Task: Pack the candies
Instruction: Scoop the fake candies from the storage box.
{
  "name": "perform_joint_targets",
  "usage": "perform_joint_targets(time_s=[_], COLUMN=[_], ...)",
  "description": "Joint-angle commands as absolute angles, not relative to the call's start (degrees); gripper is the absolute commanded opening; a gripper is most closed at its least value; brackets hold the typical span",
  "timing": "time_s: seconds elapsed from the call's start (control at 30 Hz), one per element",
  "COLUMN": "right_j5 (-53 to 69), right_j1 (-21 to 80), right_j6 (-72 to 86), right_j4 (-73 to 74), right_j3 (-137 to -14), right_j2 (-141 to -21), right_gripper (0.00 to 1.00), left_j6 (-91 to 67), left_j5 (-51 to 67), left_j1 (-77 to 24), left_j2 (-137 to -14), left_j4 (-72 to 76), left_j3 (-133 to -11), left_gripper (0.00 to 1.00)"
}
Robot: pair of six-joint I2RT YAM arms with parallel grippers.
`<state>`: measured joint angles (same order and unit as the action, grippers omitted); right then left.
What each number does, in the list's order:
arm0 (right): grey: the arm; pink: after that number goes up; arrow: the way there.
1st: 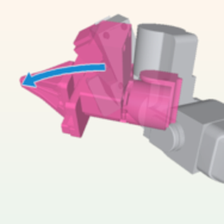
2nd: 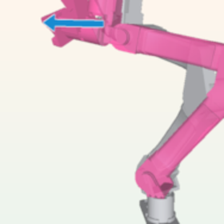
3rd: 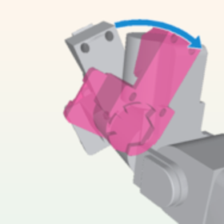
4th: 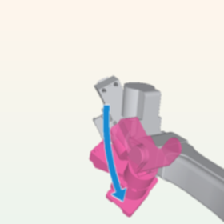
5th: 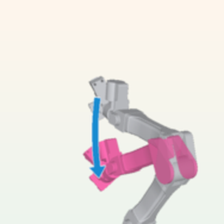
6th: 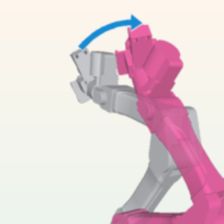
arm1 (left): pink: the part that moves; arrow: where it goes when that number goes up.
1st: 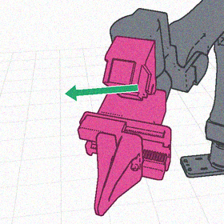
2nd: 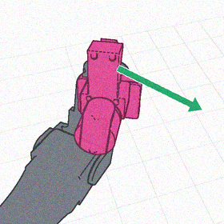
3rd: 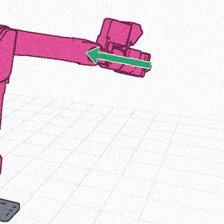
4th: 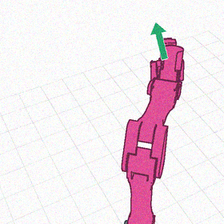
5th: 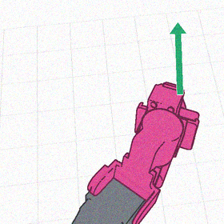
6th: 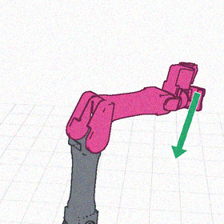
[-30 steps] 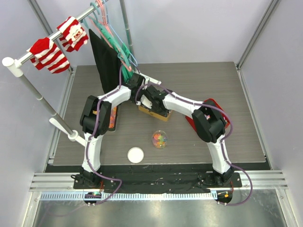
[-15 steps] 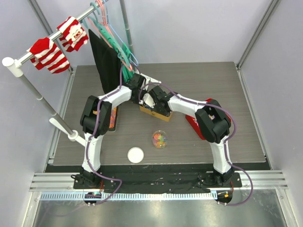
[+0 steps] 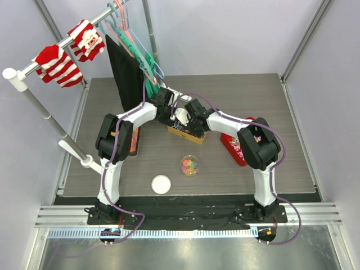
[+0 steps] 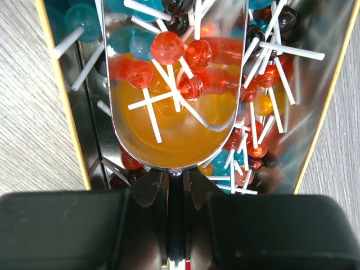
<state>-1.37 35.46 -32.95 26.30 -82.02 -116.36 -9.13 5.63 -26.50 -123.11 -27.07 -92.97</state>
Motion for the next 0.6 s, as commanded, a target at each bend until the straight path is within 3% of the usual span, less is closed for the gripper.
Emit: perform_joint_targets(time_s=[0.0,0.37,0.5,0.57], right_j5=[4.92,5.63,-3.59,-2.64], right_j1=[35.59,37.09,38.67,38.58], right_j6=[-30.50,-27.60,-26.02,-25.75], right_j4=[22.59,17.76,13.63,13.45], right_j3=[-80.51,-80.86,-80.60,-80.60], right_j2=[-118.30,-119.00,-119.71,-119.18], right_gripper=[0.01,0.01,0.01,0.01], left_j6=[-13.09,-13.80,-13.62,-13.36], left_j5=[16.78,18.37,18.37,17.85], left_j1=[-27.07,-27.07,-27.07,-27.07], left_j2=[-119.88,-120.76,-120.50,-120.24], left_j4=[-21.62,-21.89,-21.88,-21.88], left_j3=[-97.73,-98.17,-98.00,-97.91], left_gripper=[0.00,0.00,0.00,0.00])
